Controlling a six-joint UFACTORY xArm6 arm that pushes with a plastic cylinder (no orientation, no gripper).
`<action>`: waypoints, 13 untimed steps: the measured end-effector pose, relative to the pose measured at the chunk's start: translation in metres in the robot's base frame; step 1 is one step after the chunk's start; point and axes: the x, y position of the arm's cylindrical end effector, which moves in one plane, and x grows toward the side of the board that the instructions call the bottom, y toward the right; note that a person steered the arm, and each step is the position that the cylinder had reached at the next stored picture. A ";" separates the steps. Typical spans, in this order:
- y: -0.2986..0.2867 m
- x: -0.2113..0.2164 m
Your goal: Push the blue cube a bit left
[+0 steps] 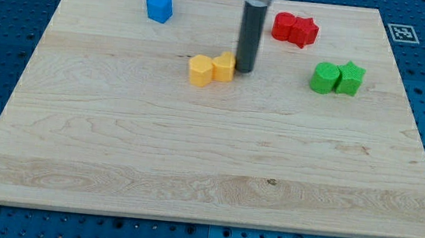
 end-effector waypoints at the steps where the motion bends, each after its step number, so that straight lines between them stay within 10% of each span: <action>1: -0.033 0.000; 13: -0.043 -0.086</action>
